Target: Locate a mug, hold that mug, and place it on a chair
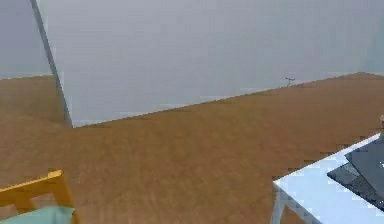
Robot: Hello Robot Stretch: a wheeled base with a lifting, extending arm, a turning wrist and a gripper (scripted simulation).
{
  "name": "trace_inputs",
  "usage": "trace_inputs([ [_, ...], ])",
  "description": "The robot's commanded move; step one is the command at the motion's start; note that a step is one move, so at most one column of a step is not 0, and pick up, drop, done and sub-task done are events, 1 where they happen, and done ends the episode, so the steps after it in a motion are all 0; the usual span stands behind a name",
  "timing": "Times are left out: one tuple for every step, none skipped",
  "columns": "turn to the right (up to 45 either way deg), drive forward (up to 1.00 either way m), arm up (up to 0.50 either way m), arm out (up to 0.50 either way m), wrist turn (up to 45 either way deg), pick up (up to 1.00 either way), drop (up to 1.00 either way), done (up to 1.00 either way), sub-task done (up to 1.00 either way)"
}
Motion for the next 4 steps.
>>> trace_inputs([
  [24.0, 0.00, 0.00, 0.00, 0.0, 0.00, 0.00, 0.00, 0.00],
  [45.0, 0.00, 0.00, 0.00, 0.0, 0.00, 0.00, 0.00, 0.00],
  [45.0, 0.00, 0.00, 0.00, 0.0, 0.00, 0.00, 0.00, 0.00],
  [21.0, 0.00, 0.00, 0.00, 0.0, 0.00, 0.00, 0.00, 0.00],
])
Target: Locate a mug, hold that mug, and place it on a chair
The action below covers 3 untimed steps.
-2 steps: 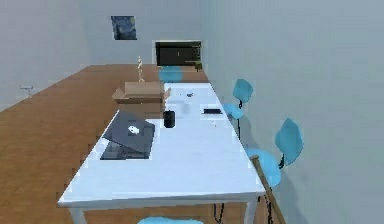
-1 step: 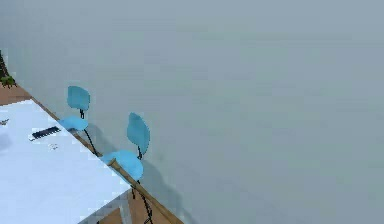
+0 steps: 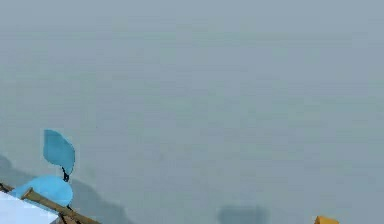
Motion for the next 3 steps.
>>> trace_inputs([
  [0.0, 0.15, 0.00, 0.00, 0.0, 0.00, 0.00, 0.00, 0.00],
  [-36.0, 0.00, 0.00, 0.00, 0.0, 0.00, 0.00, 0.00, 0.00],
  [0.0, 0.25, 0.00, 0.00, 0.0, 0.00, 0.00, 0.00, 0.00],
])
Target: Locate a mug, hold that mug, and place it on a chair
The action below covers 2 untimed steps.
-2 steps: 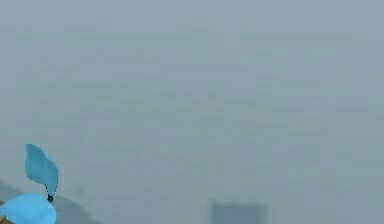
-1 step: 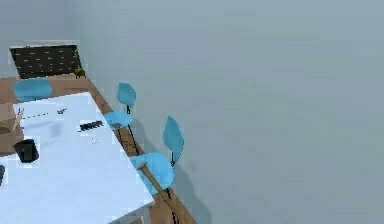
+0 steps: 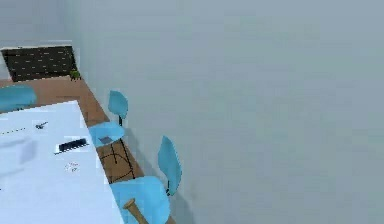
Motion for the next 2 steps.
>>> trace_inputs([
  [-12.0, 0.00, 0.00, 0.00, 0.0, 0.00, 0.00, 0.00, 0.00],
  [0.0, 0.15, 0.00, 0.00, 0.0, 0.00, 0.00, 0.00, 0.00],
])
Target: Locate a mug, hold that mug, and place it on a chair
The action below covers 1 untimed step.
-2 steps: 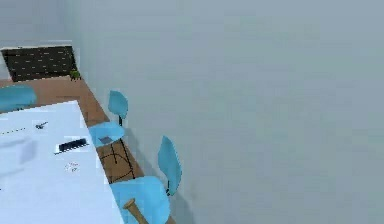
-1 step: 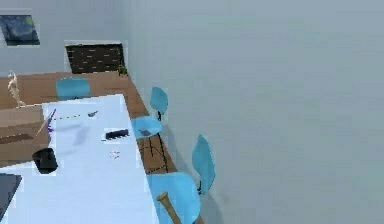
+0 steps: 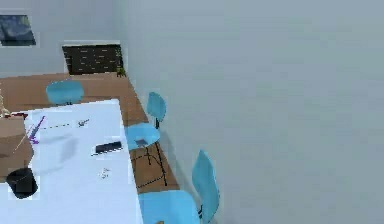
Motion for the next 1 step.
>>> trace_inputs([
  [-45.0, 0.00, 0.00, 0.00, 0.0, 0.00, 0.00, 0.00, 0.00],
])
